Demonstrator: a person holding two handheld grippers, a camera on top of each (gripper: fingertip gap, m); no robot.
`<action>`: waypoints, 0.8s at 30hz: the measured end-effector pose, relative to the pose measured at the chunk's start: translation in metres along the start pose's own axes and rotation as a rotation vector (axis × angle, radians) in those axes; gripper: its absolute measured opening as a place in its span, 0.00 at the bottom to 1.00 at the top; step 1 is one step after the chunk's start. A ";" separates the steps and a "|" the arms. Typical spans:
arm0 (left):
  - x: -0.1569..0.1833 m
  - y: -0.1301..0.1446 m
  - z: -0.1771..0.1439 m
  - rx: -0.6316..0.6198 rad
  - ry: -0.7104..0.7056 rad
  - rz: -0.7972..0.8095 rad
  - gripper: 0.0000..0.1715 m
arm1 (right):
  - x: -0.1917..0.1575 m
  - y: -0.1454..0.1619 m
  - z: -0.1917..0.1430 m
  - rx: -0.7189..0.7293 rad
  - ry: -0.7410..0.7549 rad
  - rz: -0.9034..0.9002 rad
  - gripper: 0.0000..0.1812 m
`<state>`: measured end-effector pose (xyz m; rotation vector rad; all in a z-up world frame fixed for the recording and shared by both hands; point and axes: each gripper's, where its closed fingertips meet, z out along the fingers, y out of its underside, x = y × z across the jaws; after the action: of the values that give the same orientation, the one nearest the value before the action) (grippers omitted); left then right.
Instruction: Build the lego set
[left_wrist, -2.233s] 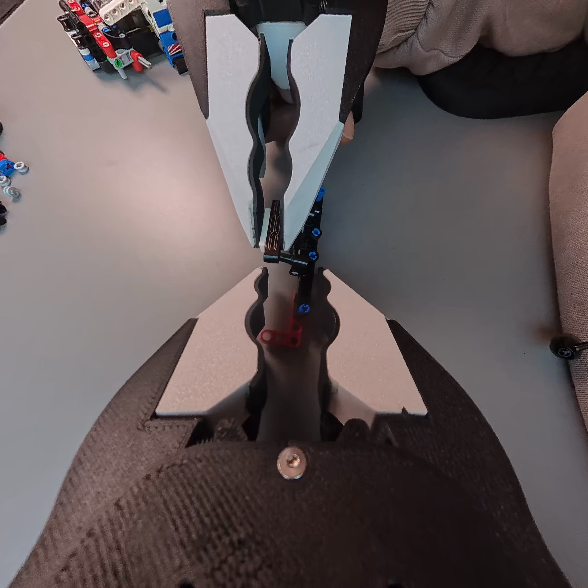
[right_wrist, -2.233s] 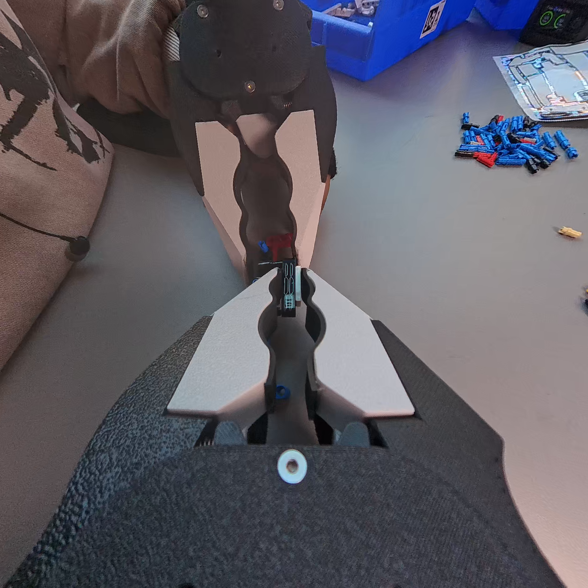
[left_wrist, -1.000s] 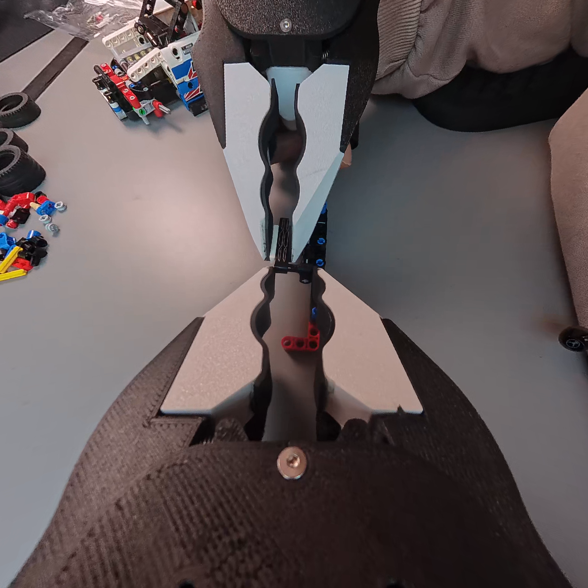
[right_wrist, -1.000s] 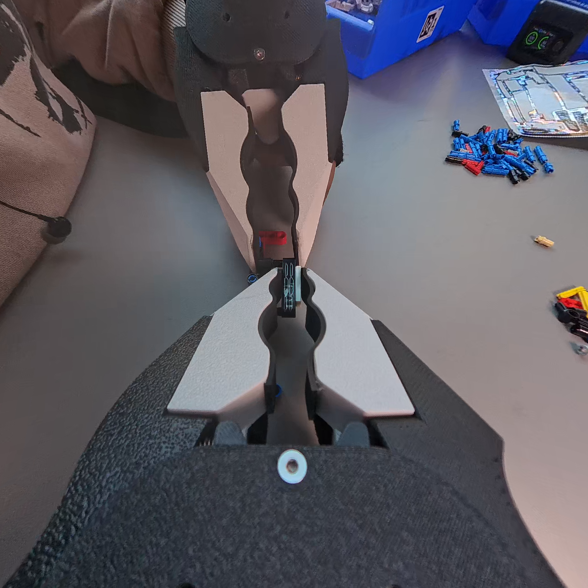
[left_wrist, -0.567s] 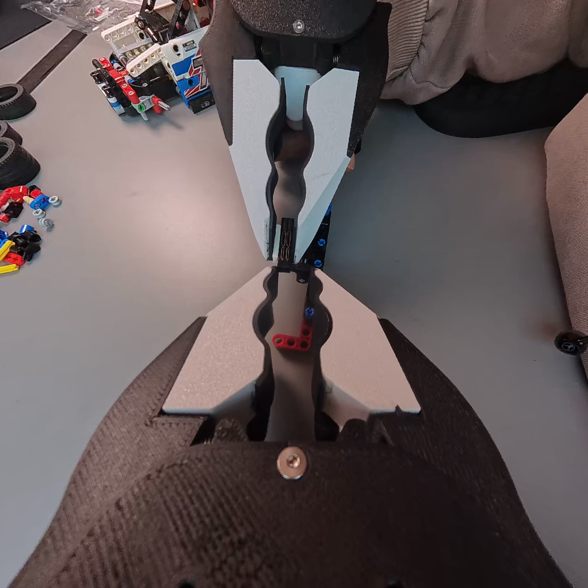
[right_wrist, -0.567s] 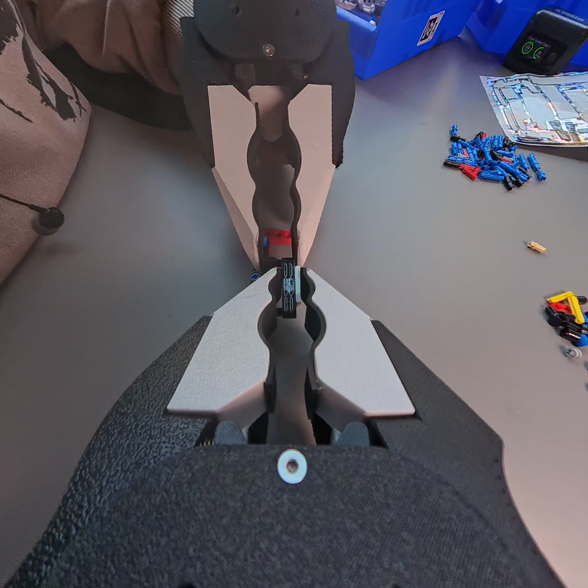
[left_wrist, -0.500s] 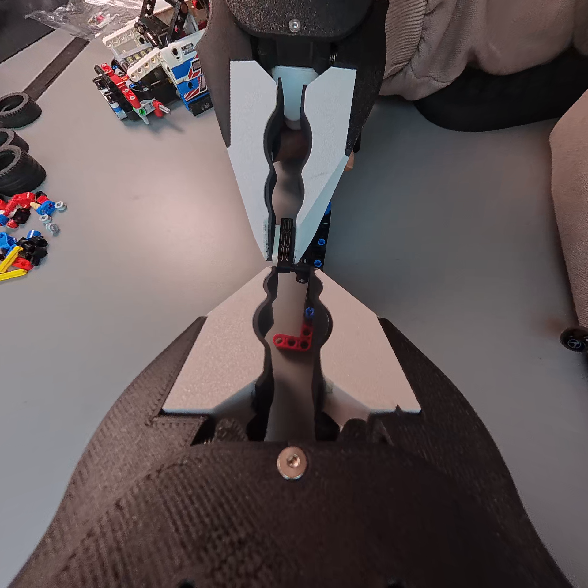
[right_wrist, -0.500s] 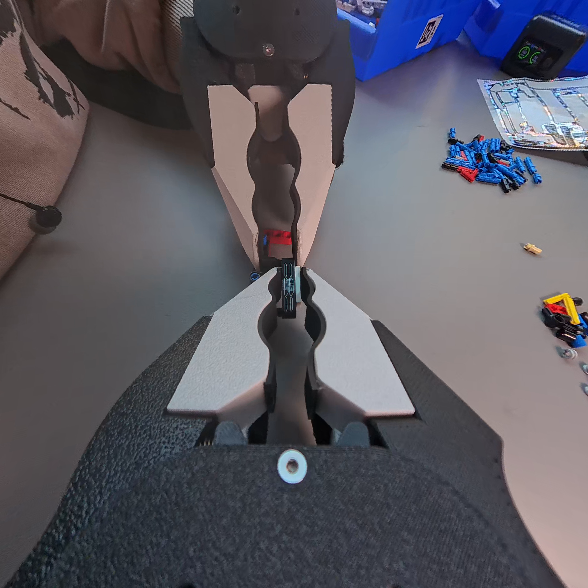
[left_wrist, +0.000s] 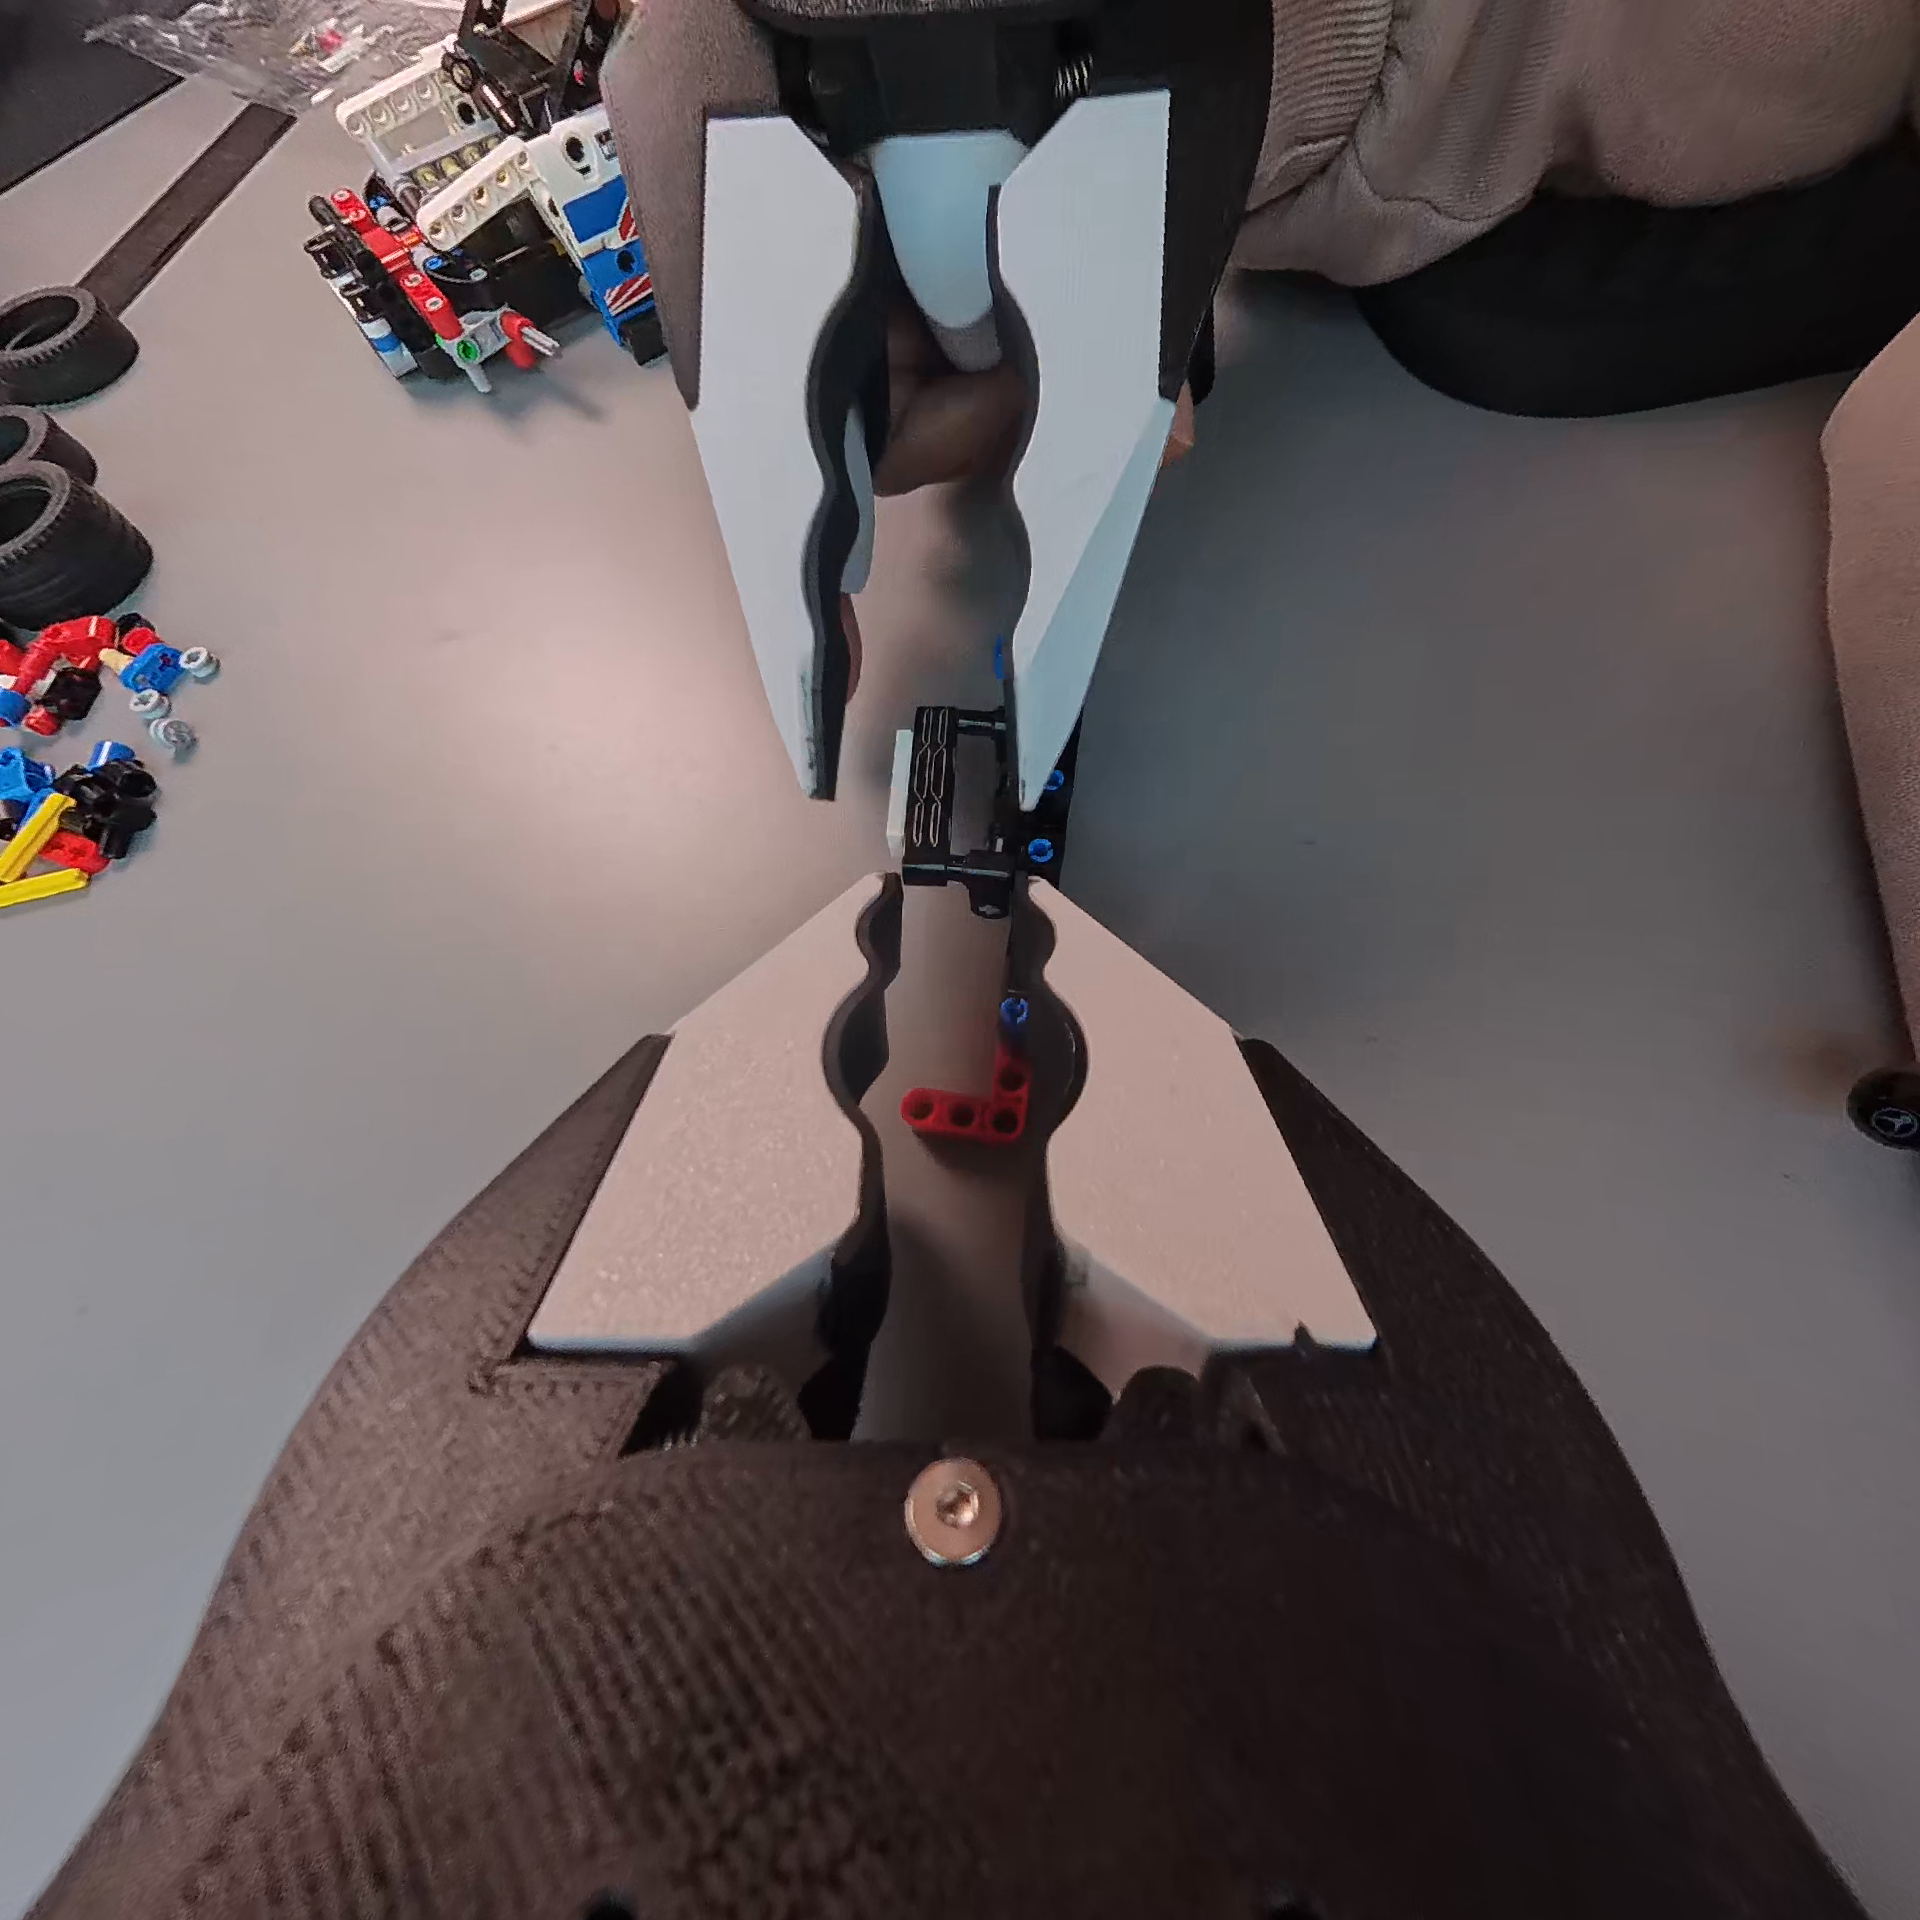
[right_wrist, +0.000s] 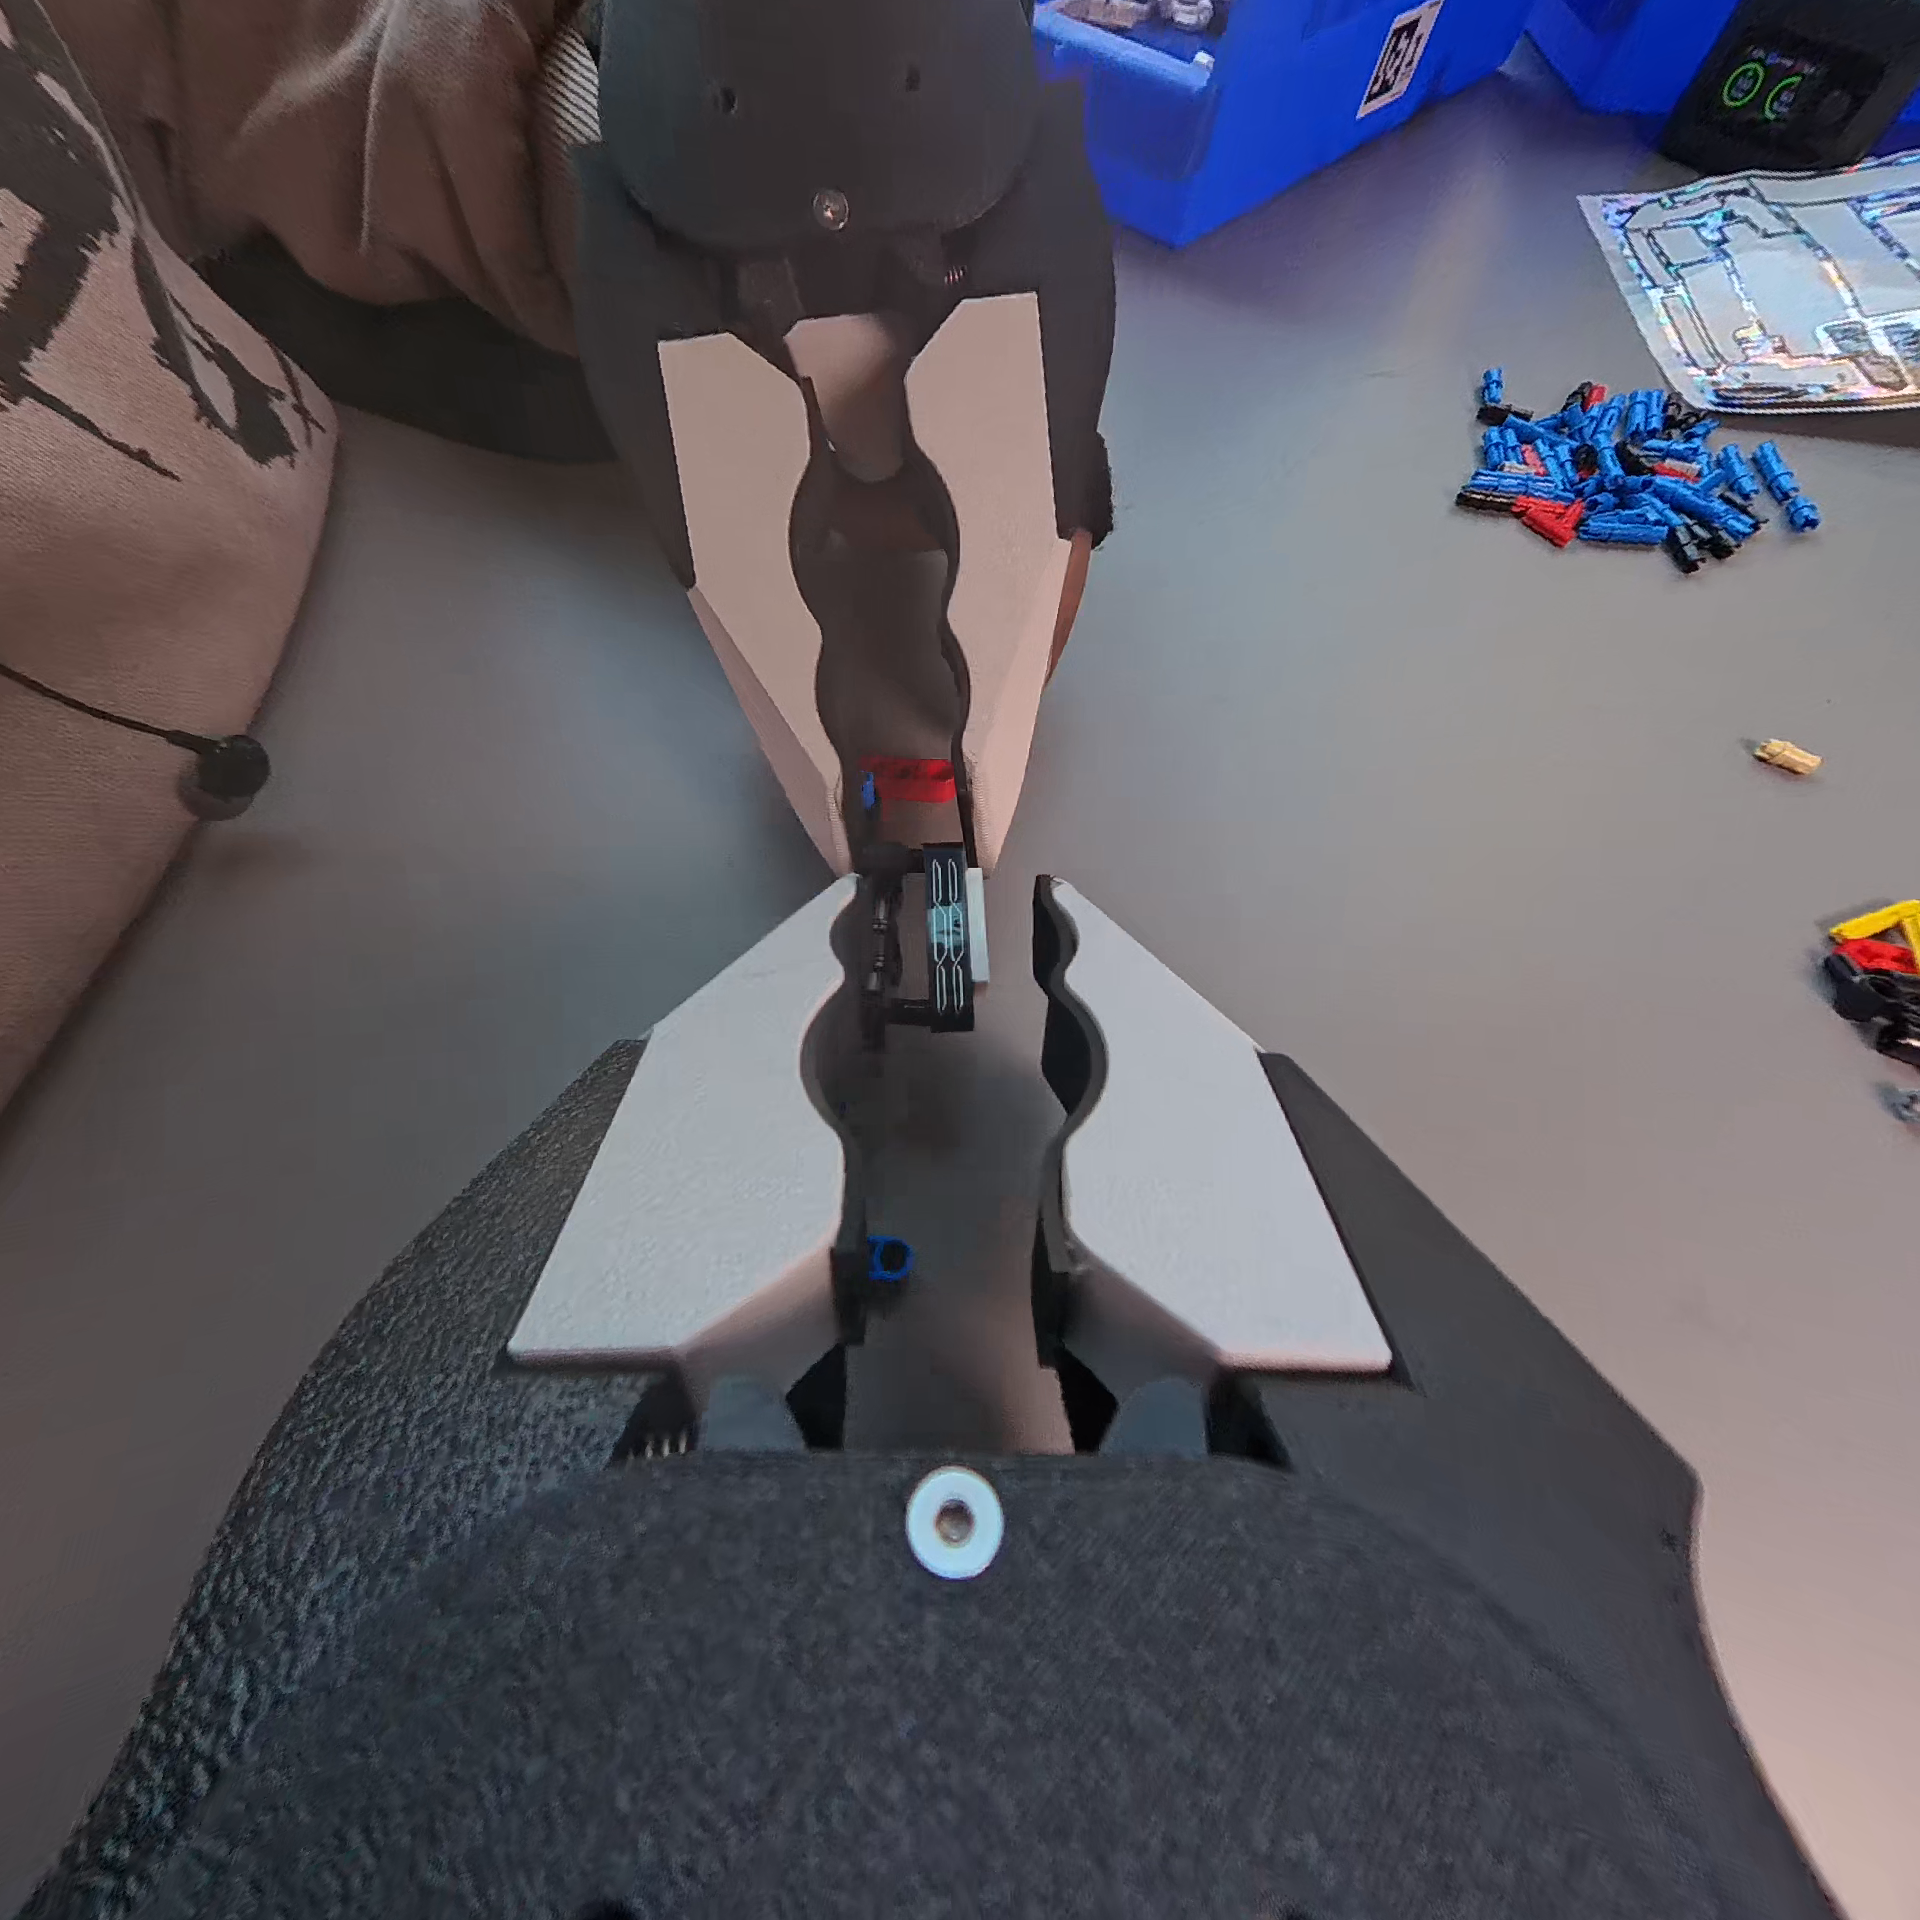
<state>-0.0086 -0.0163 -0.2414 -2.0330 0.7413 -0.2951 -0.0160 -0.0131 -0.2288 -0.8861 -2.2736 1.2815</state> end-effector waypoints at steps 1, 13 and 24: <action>0.000 0.000 0.000 0.002 -0.001 -0.001 0.11 | 0.000 -0.002 -0.004 0.009 -0.008 0.017 0.17; 0.001 -0.004 0.000 0.018 0.007 -0.015 0.15 | -0.007 0.019 -0.010 -0.122 0.017 -0.044 0.16; 0.000 -0.002 -0.002 0.019 0.011 -0.025 0.15 | -0.003 0.019 -0.010 -0.092 0.025 -0.057 0.12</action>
<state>-0.0089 -0.0167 -0.2385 -2.0256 0.7182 -0.3265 -0.0013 -0.0019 -0.2400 -0.8572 -2.3371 1.1436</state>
